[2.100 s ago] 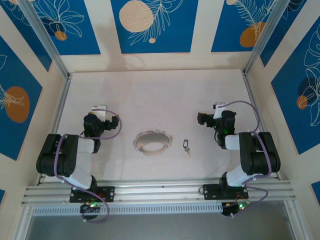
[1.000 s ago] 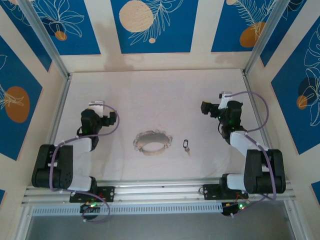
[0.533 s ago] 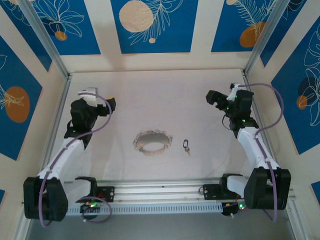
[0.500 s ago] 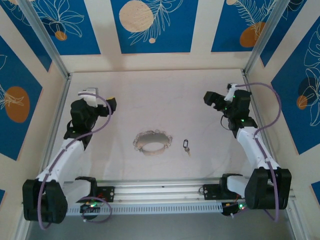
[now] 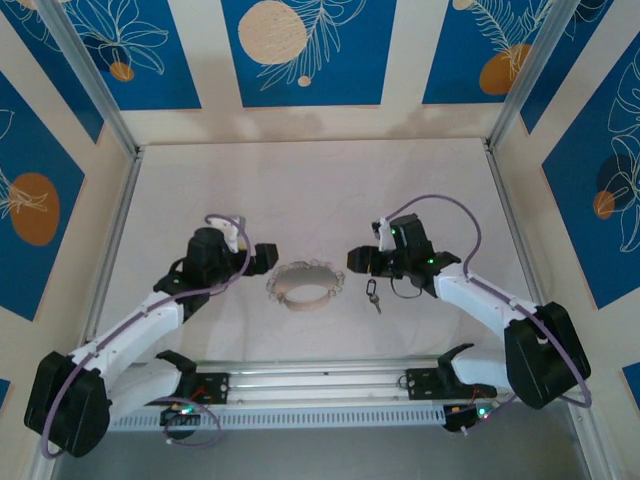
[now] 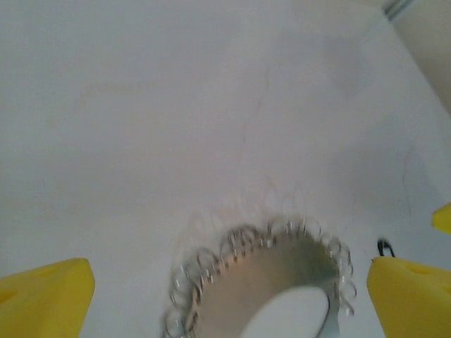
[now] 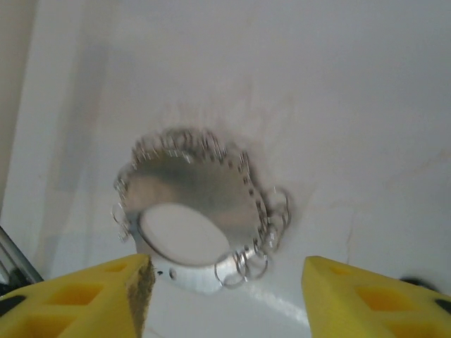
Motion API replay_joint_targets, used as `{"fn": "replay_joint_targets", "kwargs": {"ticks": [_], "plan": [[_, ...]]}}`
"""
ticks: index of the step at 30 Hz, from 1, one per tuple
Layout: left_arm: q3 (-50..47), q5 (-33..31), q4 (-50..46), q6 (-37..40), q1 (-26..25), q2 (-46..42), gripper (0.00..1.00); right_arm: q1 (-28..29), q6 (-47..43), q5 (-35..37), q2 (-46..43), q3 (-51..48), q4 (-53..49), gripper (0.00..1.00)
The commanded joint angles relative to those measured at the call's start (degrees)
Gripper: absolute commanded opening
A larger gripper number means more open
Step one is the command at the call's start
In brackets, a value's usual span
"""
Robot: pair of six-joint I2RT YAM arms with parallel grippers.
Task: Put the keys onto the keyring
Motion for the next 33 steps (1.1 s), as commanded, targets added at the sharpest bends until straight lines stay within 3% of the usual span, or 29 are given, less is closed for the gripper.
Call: {"fn": "replay_joint_targets", "kwargs": {"ticks": [1,15,25,33], "plan": [[-2.95,-1.39,3.33,-6.30,-2.98,1.70,0.99,2.55,4.37,-0.54,1.52,-1.88,2.90,0.52],[0.10,1.36,17.50,-11.63,-10.92,19.76,0.99,7.28,7.13,-0.34,12.43,0.24,9.43,0.32],[0.43,1.73,21.85,-11.58,-11.24,25.32,0.99,8.62,7.88,-0.53,18.83,3.56,10.56,0.24],[1.48,1.41,25.08,-10.92,-10.92,30.24,0.99,7.54,8.65,1.38,22.62,5.83,11.23,0.23]]}}
